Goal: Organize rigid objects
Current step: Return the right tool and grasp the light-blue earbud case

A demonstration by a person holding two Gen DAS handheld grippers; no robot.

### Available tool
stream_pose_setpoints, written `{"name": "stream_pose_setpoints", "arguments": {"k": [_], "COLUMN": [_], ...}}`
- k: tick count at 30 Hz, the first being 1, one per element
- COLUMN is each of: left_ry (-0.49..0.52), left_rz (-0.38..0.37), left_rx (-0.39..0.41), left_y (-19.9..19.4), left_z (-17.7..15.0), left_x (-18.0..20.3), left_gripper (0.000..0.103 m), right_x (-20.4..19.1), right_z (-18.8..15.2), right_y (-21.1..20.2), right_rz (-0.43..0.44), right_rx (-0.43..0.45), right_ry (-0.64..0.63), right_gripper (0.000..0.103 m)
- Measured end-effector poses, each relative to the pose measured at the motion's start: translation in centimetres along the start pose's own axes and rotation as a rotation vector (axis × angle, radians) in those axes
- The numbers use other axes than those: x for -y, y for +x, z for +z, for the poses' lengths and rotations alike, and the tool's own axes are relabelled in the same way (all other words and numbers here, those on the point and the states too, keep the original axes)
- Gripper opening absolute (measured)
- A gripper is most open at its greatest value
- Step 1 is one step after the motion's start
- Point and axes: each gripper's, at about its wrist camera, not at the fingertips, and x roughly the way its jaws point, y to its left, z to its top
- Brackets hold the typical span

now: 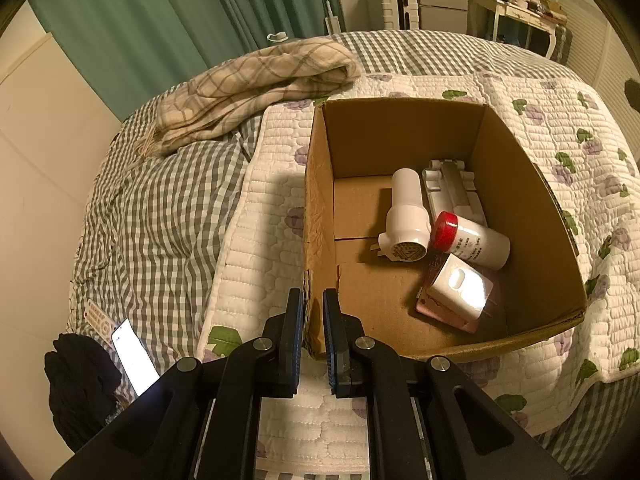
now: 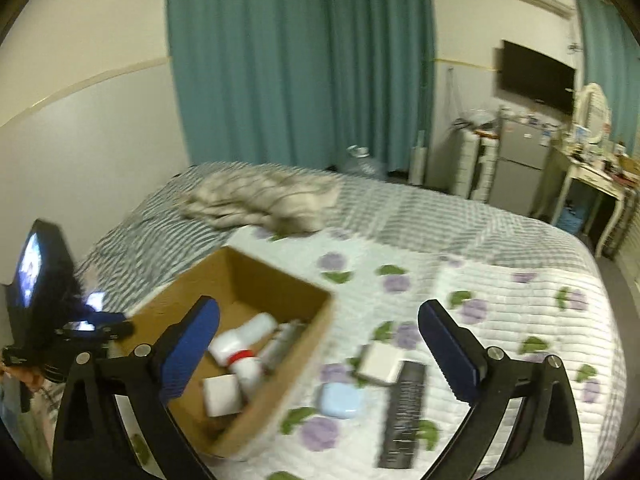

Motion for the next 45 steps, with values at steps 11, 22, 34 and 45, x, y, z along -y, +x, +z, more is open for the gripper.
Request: {"name": "stream_pose_setpoints", "arguments": {"k": [11, 22, 34, 45], "left_ry": [0.007, 0.007, 0.006, 0.007], "left_rz": [0.011, 0.010, 0.004, 0.003], "left_rx": [0.000, -0.001, 0.000, 0.000], "left_y": [-0.1, -0.1, -0.1, -0.2], "left_z": [-0.3, -0.3, -0.4, -0.4], "left_x": [-0.1, 0.0, 0.1, -0.1], "left_gripper": [0.010, 0.010, 0.010, 0.010], "right_x": [3.6, 2.5, 1.8, 1.5], "right_z": [-7.7, -12.5, -13.1, -12.9], "right_y": [6.9, 13.9, 16.6, 14.4], "right_rz": [-0.050, 0.045, 0.105, 0.055], "right_rx": [-0.207, -0.326, -0.369, -0.316], "right_ry": [-0.042, -0.029, -0.025, -0.039], "right_gripper": [0.100, 0.097, 0.061, 0.055]}}
